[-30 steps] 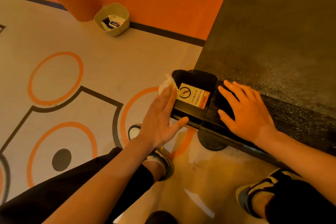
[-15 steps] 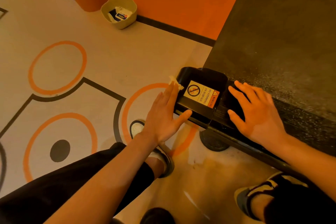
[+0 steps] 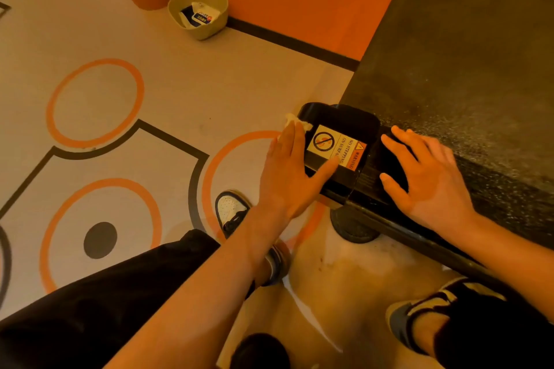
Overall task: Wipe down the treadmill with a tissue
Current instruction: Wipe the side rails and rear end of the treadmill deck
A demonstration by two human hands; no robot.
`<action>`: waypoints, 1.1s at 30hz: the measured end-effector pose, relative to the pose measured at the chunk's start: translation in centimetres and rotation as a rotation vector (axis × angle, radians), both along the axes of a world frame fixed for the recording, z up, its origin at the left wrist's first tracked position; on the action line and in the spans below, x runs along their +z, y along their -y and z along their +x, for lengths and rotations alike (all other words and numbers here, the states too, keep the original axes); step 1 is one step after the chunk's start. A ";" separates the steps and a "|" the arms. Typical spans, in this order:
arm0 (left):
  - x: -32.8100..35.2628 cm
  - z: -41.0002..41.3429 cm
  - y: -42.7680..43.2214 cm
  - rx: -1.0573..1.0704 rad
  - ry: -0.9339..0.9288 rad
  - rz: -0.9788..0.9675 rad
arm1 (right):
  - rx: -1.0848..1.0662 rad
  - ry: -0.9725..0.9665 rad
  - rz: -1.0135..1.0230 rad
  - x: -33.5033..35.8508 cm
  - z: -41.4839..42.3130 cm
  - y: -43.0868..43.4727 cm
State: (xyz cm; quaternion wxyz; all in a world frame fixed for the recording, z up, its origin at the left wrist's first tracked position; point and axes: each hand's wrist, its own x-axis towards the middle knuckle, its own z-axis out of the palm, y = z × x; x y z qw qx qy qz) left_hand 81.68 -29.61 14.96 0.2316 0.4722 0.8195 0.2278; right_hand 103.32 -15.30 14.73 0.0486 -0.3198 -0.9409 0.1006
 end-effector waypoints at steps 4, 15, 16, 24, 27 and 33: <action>-0.7 2.2 3.7 -0.081 -0.104 0.063 | 0.006 0.020 0.016 0.0 -0.1 -0.3; -0.3 3.3 2.3 -0.240 -0.208 0.062 | -0.007 0.021 -0.010 0.0 -0.2 -0.3; 0.0 3.3 1.4 -0.241 -0.218 0.018 | -0.008 0.019 -0.011 0.0 -0.2 -0.3; 1.4 5.7 -0.5 -0.455 -0.224 0.004 | -0.013 -0.032 -0.040 -0.1 0.0 -0.2; 1.1 4.8 0.3 -0.483 -0.243 0.024 | -0.003 -0.040 -0.023 -0.1 0.0 -0.2; 1.4 5.4 -2.2 -0.475 -0.236 0.014 | -0.014 -0.037 -0.032 -0.2 0.0 -0.1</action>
